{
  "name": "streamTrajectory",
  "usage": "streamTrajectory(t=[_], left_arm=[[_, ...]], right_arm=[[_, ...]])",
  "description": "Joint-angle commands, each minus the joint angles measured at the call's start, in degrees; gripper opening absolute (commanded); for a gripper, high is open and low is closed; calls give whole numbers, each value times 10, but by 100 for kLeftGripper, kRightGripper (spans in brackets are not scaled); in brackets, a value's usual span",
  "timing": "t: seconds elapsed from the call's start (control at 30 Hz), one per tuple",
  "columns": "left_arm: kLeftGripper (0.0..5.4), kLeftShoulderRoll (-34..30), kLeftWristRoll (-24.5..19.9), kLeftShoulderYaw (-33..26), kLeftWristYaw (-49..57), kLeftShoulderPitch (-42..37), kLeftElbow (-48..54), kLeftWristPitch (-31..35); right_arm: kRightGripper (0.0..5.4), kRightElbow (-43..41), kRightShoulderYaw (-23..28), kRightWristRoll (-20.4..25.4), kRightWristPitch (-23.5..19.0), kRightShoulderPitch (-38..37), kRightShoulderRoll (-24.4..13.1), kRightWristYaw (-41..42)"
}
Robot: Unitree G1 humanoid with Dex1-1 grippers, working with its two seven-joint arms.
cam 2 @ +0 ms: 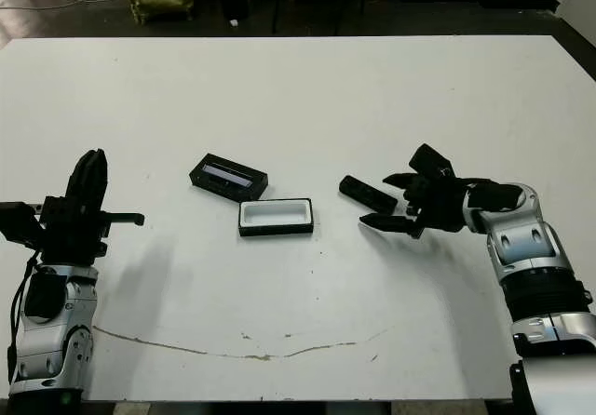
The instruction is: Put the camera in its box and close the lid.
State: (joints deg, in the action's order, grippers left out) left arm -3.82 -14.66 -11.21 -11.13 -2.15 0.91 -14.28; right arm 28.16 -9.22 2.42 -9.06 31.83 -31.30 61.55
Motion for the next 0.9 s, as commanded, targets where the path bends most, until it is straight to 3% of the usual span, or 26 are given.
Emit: streamTrajectory(t=[0.03,0.3,0.4,0.63,0.8,0.9], left_arm=[[0,-4,8,0,5,10,-6,3],[0,-4,7,0,4,10,-6,5],[0,-4,4,-1,3,10,-7,7],[0,-2,3,0,4,10,-7,7],[0,-3,5,0,3,11,-8,6],[0,-3,8,1,6,11,-5,9]], right_arm=[[252,19,-6,-10,15,-17,-4,-6],[76,32,10,5,-12,-39,5,-35],[33,38,8,9,-29,-40,4,-37],[30,33,11,18,-12,-47,5,-36],[29,-12,31,49,-70,-43,6,-40],[25,29,58,101,-86,-5,16,7]])
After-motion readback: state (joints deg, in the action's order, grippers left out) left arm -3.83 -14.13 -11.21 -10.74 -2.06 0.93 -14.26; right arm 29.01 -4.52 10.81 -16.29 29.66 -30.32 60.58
